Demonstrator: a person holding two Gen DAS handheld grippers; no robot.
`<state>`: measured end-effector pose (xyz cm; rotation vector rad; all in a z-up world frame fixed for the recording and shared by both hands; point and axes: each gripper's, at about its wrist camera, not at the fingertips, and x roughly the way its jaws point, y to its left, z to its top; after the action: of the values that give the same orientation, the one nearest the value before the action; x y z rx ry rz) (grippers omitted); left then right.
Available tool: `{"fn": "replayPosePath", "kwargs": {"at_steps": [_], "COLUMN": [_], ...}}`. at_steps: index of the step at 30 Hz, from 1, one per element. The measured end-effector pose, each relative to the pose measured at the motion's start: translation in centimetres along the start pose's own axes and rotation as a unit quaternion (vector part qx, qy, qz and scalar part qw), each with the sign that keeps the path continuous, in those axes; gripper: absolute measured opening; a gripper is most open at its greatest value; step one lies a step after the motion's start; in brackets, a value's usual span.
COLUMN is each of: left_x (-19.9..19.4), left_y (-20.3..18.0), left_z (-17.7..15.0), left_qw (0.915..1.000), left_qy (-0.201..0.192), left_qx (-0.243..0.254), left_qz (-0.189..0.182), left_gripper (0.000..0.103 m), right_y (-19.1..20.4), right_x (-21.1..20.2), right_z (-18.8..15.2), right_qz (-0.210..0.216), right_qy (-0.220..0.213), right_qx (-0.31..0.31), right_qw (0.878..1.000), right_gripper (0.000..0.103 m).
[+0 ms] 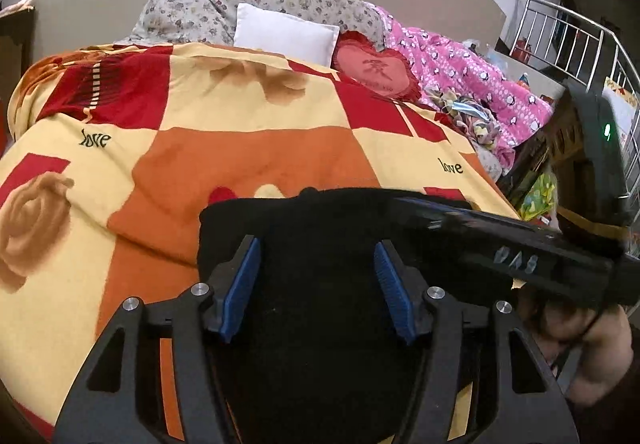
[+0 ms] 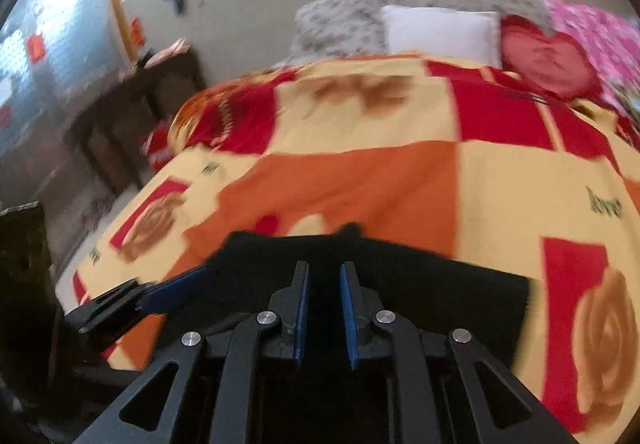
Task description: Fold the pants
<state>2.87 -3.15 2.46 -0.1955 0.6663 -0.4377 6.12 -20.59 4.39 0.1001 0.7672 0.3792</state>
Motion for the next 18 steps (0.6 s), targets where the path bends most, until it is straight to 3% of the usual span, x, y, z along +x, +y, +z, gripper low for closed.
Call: {"fn": "replayPosePath", "kwargs": {"at_steps": [3, 5, 7, 12, 18], "left_x": [0.0, -0.1, -0.1, 0.0, 0.2], "left_y": [-0.1, -0.1, -0.2, -0.2, -0.7], "left_z": [0.0, 0.0, 0.0, 0.1, 0.0], "left_qw": [1.0000, 1.0000, 1.0000, 1.0000, 0.9998], "left_qy": [-0.001, -0.001, -0.001, 0.001, 0.005], "left_qx": [-0.003, -0.002, -0.001, 0.002, 0.016], "left_qz": [-0.001, -0.002, 0.000, -0.001, 0.005], "left_gripper": [0.059, 0.059, 0.059, 0.063, 0.068], "right_y": [-4.2, -5.8, -7.0, -5.7, -6.5], "right_x": [-1.5, -1.8, -1.7, -1.0, -1.9], "right_z": [-1.2, -2.0, -2.7, -2.2, -1.9], "right_qz": [0.001, -0.019, -0.008, -0.044, -0.035], "right_qy": [-0.024, -0.024, -0.033, -0.018, -0.018], "right_qx": [0.064, 0.080, 0.102, 0.070, 0.064], "right_qw": [0.998, 0.996, 0.994, 0.996, 0.997], "right_gripper": [0.011, 0.011, 0.011, 0.012, 0.012]}}
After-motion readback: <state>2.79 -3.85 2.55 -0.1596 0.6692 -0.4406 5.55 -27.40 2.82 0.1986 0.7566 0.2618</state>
